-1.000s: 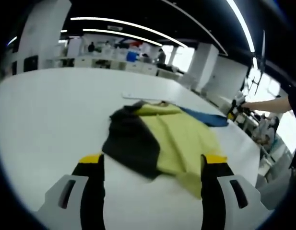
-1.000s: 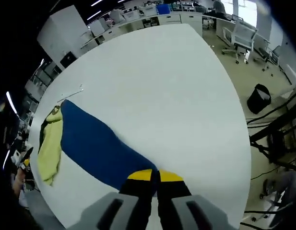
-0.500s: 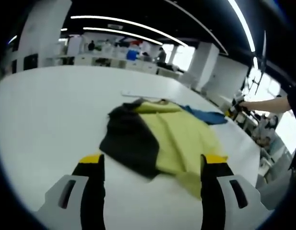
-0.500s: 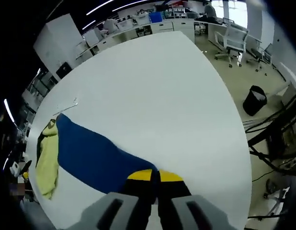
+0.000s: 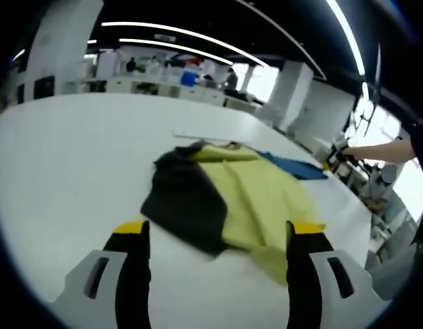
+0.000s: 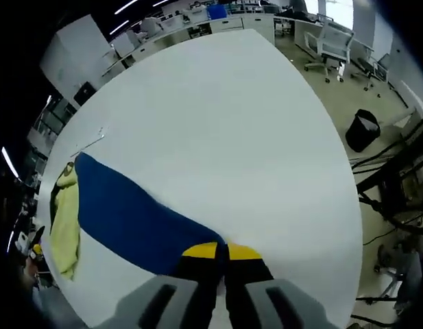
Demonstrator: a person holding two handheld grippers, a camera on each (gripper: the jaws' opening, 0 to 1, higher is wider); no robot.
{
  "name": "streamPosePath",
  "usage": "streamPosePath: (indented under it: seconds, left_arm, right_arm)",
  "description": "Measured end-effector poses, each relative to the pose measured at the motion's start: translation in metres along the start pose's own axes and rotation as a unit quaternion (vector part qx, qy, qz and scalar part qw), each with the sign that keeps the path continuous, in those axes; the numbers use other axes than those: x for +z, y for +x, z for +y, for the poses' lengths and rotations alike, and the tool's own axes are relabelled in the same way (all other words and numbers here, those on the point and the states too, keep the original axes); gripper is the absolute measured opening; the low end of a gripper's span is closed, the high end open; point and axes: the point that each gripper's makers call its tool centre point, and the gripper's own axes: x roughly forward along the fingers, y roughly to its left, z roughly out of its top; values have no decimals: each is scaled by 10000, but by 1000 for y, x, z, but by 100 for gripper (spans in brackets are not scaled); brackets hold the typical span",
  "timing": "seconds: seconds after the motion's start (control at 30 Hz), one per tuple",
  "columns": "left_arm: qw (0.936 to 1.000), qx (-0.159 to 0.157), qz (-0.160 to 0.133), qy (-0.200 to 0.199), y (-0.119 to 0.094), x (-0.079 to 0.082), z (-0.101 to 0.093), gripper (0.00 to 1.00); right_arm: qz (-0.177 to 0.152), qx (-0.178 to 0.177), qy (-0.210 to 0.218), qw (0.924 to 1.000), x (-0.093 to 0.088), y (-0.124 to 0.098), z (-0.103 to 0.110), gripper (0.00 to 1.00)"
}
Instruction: Fold the garment on the visible template until the final outline fits inside the template.
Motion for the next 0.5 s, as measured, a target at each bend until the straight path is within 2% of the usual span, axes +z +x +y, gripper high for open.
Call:
streamPosePath:
  seconds: [0.03,0.23,0.27,0.3,0.33,0.37,0.4,0.43,0.5]
  left_arm:
    - [10000,-4,-1,0,0,-1,0,78]
    - [10000,-7,-4,-37,2,-3,0,78]
    - [10000,-9,-11,-36,2,-2,-1,78]
    - [10000,-13,-19,-43,2,-2,-1,78]
    - [10000,-13,-24,-51,2,-2,-1,78]
    - [10000,-9,-24,-46,2,-2,0,78]
    - [10000,-4,-35,-46,2,-1,0,78]
    - [10000,-2,-47,-53,2,-1,1,78]
    - [10000,6,-58,-53,1,0,1,78]
  right_arm:
    - [89,21,-32,10000,-5,-1,3,0]
    - [68,-13,-315,9995,-8,-3,6,0]
    - [44,-66,-474,9988,-8,-3,5,1]
    - [39,-91,-559,9984,-8,-3,4,4]
    - [-47,-87,-820,9966,-6,-3,5,11]
    - [-67,-70,-982,9951,-6,-3,6,27]
    - [0,-202,-1023,9945,-9,-4,3,39]
    - [8,-212,-1126,9934,-9,-3,1,46]
    - [32,-190,-1124,9935,-12,-5,1,46]
